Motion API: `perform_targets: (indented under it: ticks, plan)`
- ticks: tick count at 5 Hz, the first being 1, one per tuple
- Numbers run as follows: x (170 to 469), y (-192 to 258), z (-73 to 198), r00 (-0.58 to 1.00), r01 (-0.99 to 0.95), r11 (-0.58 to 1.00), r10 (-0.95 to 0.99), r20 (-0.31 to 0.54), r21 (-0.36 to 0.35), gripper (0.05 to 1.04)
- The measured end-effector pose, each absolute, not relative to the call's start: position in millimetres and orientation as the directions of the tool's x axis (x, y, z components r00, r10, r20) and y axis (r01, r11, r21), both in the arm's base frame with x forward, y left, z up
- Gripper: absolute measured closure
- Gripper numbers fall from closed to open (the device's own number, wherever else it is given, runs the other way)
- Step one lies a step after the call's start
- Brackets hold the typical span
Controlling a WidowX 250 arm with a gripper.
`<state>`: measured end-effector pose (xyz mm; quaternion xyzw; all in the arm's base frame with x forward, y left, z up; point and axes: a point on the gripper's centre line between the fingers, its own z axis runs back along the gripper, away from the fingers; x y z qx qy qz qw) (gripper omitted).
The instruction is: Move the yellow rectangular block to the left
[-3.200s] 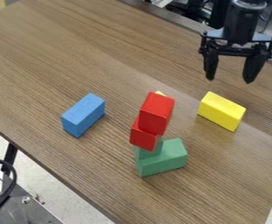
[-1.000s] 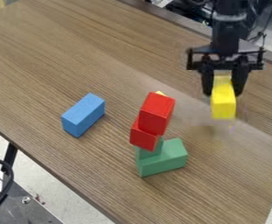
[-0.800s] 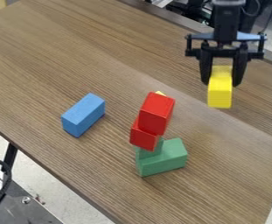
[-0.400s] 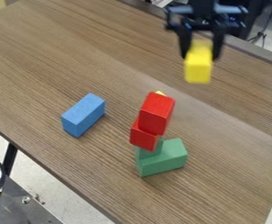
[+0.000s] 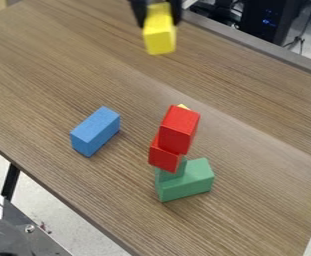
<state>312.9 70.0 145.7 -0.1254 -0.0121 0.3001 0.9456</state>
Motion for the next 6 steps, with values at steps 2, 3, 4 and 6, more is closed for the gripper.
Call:
perform_targets:
  ticks: [2, 3, 4, 6]
  plan:
    - [291, 103, 130, 0.795, -0.606, 0.769, 0.599, -0.099, -0.204, 0.513]
    - [288, 91, 110, 0.806, -0.588, 0.791, 0.556, -0.203, -0.167, 0.513]
    - [283, 65, 92, 0.722, -0.673, 0.73, 0.612, -0.323, -0.119, 0.513]
    - [285, 43, 79, 0.435, -0.885, 0.465, 0.842, -0.32, 0.019, 0.513]
